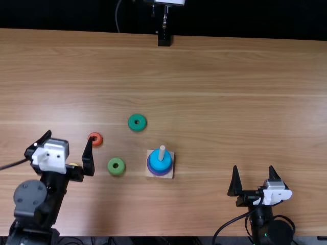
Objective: Build the Hanoi tower: stack the rings onto the peg from bottom to top in this color order: purple, dark blue, light blue, dark green, light green, yellow, orange.
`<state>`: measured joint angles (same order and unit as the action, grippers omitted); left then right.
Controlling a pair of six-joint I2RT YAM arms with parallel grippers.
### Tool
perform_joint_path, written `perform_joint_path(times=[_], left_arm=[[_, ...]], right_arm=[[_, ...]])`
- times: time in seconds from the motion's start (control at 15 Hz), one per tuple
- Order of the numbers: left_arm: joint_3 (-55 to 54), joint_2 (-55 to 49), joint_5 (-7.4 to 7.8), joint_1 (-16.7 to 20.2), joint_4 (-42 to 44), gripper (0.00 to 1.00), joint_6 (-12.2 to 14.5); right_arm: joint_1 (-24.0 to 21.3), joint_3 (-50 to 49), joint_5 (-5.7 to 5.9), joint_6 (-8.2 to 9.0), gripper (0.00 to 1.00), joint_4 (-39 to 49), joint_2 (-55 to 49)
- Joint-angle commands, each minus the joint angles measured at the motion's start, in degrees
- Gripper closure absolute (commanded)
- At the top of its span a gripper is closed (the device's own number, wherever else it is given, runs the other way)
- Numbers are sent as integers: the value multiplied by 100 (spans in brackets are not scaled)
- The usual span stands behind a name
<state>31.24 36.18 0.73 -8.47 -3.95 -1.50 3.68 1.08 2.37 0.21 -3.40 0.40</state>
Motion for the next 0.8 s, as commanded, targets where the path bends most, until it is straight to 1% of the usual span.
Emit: perform_joint_path(times=[0.0, 0.07, 0.13, 0.2, 0.27, 0.33, 0.4, 0.47, 0.53, 0.73], left_arm=[[303, 398, 11, -269, 4, 0, 65], [444, 671, -10, -489, 4, 0, 76], [479, 723, -115, -647, -6, 0, 255], [444, 688, -369, -647, -6, 0, 730], [497, 706, -685, -665, -80, 0, 1415], [497, 732, -833, -717, -91, 0, 2111], [488, 715, -843, -735, -80, 0, 2544], [479, 697, -822, -744, -27, 0, 2649], [479, 697, -812, -744, -17, 0, 2649], [497, 715, -885, -753, 4, 0, 2639]], right_arm=[[-61, -38, -37, -10, 0, -25, -40], [-61, -38, -37, -10, 0, -25, -40], [-61, -38, -37, 0, 0, -25, -40], [-61, -38, -37, -10, 0, -25, -40], [-52, -38, -37, -10, 0, -14, -40], [-61, -38, -37, -10, 0, -25, -40], [-61, -38, -37, -10, 0, -25, -40], [-61, -38, -37, -10, 0, -25, -40], [-52, -38, -37, 0, 0, -25, -40], [-61, -38, -37, 0, 0, -25, -40]])
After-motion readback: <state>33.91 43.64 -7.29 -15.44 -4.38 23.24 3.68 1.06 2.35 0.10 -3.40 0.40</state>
